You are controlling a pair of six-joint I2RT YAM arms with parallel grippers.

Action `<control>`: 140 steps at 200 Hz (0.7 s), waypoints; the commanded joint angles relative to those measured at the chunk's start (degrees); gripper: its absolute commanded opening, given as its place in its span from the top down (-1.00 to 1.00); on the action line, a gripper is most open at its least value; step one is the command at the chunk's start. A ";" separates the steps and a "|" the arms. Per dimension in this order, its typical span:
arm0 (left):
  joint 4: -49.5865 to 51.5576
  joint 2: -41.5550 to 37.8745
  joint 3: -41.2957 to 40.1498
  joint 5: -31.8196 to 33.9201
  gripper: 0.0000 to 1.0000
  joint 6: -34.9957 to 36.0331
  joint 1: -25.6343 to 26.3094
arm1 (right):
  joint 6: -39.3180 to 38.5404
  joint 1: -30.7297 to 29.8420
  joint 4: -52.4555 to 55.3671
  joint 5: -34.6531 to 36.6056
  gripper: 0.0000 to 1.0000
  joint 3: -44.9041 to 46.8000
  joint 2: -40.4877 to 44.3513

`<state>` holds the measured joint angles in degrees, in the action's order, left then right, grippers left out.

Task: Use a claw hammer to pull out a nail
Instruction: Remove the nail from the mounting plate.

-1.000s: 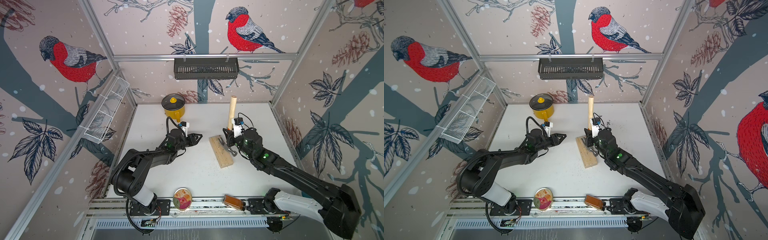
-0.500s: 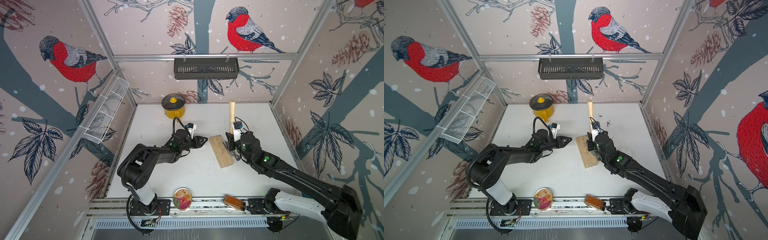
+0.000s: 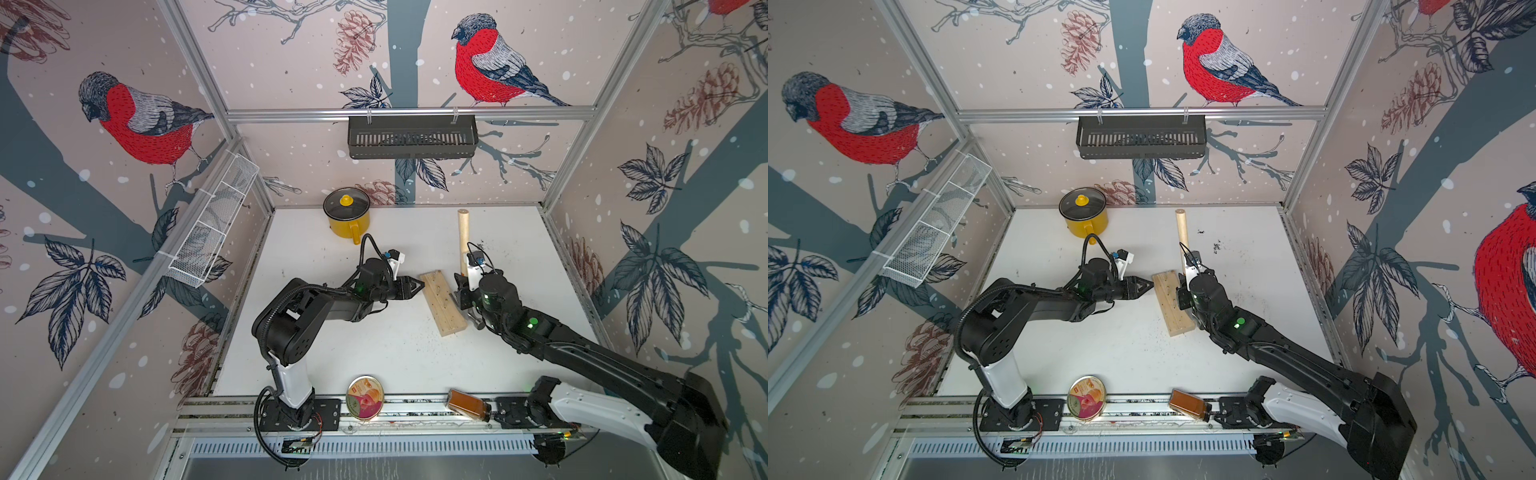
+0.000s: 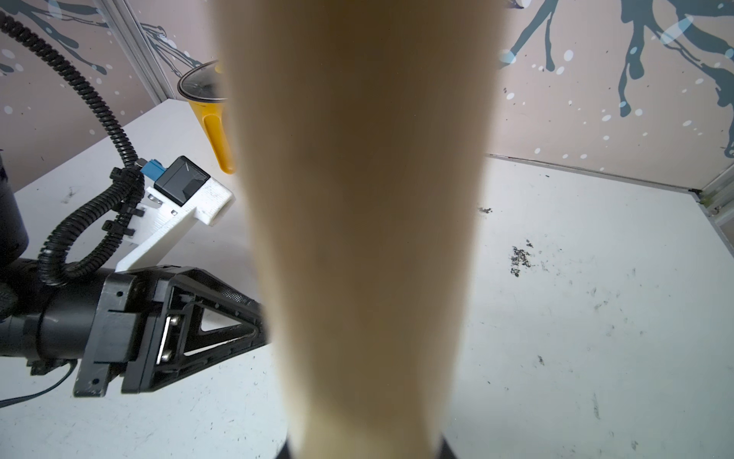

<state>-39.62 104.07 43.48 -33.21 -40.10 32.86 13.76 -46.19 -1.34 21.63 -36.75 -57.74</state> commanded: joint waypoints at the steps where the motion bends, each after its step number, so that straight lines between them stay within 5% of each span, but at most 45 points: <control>1: -0.31 0.84 0.93 -1.06 0.08 0.69 0.36 | 1.40 -0.45 -3.90 0.70 0.98 0.45 0.61; 140: 3.97 5.79 5.18 -0.46 0.01 1.68 2.21 | 2.63 -2.88 -2.04 2.68 0.97 3.40 3.48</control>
<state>-35.62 109.49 48.12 -33.17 -39.00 34.94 15.27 -49.04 -0.12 22.94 -33.50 -55.27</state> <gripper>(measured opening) 0.498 0.248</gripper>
